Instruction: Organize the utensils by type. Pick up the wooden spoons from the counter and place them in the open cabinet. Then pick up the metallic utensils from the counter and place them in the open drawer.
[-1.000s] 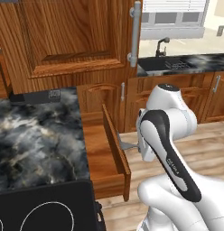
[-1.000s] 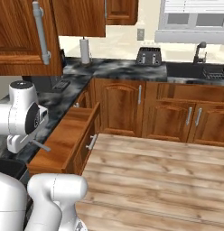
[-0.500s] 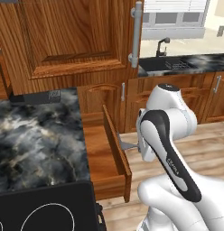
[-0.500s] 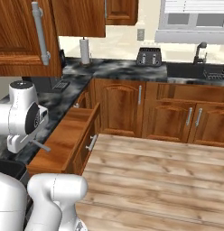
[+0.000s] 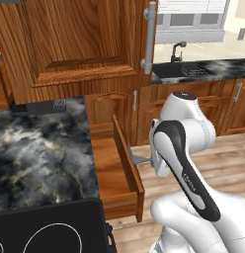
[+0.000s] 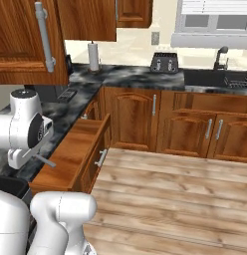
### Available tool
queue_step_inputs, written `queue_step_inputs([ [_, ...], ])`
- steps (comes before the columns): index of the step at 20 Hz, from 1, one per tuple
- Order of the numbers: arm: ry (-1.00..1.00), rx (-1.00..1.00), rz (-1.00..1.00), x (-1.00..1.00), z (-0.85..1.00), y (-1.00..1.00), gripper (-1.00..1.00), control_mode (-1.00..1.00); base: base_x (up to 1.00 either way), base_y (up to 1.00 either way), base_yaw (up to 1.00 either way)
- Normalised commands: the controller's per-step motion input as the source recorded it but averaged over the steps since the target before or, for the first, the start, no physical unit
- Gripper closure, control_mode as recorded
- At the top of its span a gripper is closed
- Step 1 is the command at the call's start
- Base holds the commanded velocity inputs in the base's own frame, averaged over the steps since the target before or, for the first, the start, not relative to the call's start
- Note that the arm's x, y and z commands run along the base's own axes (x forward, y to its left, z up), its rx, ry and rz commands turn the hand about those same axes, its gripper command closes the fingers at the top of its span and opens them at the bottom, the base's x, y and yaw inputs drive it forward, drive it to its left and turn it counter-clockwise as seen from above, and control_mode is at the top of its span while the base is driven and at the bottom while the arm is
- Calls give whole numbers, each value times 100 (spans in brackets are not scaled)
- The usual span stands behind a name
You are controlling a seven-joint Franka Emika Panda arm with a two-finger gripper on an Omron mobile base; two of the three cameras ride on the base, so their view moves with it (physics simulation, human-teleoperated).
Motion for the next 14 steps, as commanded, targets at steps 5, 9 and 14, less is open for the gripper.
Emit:
queue_step_inputs([
  [5, 0, 0, 0, 0, 0, 0, 100, 100, 23, 8, 0],
  [9, 0, 0, 0, 0, 0, 0, 100, 100, 31, 11, 0],
  [14, 0, 0, 0, 0, 0, 0, 100, 100, 12, 13, 0],
])
